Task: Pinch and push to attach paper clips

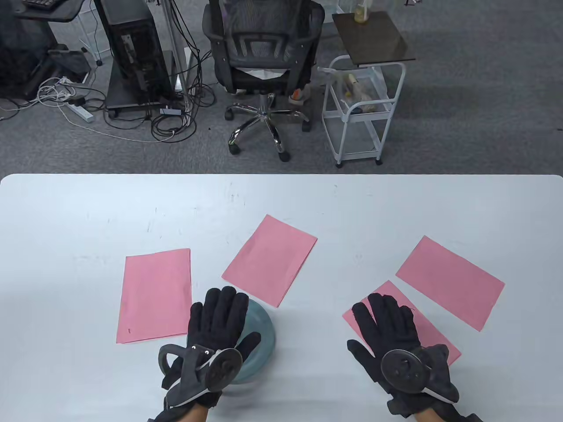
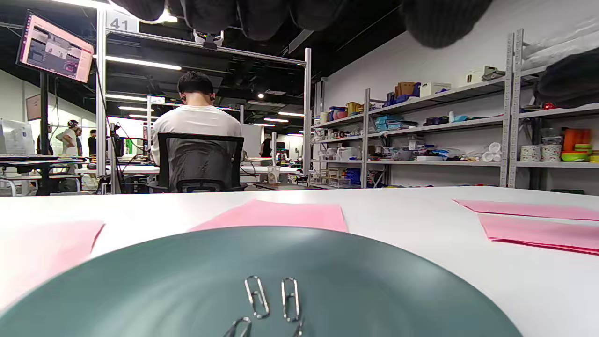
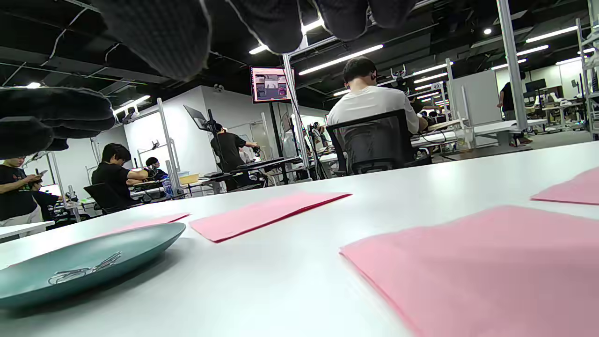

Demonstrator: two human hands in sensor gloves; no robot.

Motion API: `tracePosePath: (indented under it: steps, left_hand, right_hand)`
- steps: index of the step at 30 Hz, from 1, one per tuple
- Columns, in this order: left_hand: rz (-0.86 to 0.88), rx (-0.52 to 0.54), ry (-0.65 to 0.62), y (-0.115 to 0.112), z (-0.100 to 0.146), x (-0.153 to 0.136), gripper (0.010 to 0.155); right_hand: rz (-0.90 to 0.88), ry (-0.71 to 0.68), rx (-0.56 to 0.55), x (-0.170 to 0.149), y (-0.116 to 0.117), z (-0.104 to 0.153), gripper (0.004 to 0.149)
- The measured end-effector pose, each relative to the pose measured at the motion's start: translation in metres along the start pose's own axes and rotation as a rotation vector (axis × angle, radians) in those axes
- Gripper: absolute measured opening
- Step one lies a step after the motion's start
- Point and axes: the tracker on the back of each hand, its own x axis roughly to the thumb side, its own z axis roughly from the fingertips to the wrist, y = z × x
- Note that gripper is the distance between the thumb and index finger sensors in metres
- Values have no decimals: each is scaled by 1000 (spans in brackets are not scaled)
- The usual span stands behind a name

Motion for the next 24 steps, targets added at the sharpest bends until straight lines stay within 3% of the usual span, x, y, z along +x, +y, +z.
tracePosePath:
  steps: [24]
  left_hand:
    - [2,-10,32,-1,-1,-7,78]
  right_hand:
    - [-18,89,-57,-15,-8,5,71]
